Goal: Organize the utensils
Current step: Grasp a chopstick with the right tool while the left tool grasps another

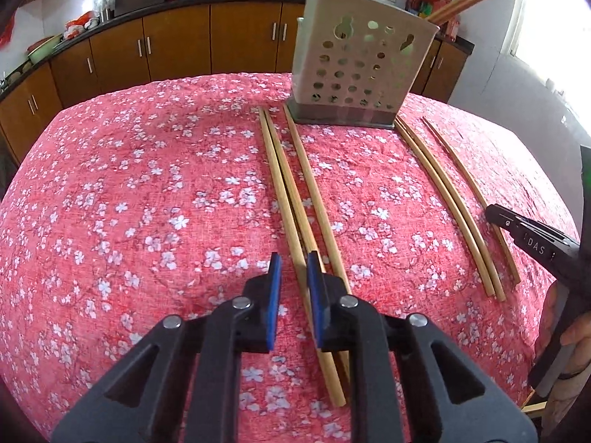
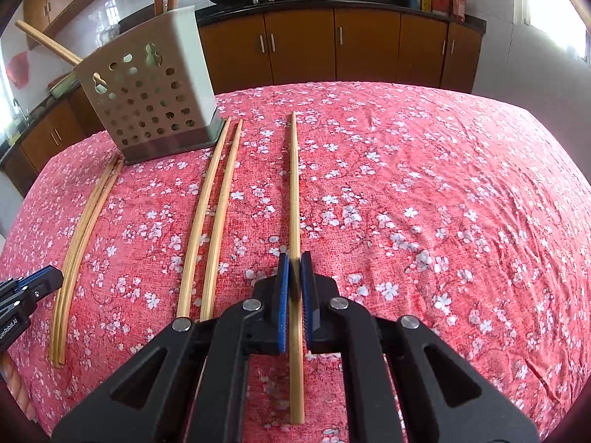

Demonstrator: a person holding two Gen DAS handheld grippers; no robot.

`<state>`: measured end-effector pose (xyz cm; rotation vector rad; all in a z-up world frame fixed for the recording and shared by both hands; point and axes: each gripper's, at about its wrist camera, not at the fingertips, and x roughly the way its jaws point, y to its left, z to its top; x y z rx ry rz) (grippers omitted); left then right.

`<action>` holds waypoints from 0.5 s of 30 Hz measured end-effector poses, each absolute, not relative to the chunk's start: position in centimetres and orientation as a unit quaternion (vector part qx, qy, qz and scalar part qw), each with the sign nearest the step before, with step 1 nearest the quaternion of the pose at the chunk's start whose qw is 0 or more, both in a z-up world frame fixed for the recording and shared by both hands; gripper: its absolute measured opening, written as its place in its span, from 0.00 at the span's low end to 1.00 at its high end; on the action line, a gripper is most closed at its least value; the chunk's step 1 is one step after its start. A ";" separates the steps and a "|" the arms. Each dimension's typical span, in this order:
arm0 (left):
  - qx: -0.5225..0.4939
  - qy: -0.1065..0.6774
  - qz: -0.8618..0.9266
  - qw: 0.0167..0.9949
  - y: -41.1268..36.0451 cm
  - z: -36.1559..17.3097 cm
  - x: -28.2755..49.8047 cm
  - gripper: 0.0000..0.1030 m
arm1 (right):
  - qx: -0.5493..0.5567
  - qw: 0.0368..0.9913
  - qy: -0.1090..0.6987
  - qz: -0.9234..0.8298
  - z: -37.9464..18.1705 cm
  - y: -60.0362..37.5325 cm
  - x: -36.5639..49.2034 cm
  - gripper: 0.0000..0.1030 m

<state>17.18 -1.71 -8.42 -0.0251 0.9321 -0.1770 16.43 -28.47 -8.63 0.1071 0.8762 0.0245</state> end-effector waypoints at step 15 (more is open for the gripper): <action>-0.009 0.441 -0.004 0.897 3.2 -8.9 19.0 0.08 | 0.057 0.905 0.422 -0.002 -8.6 -29.8 17.4 0.07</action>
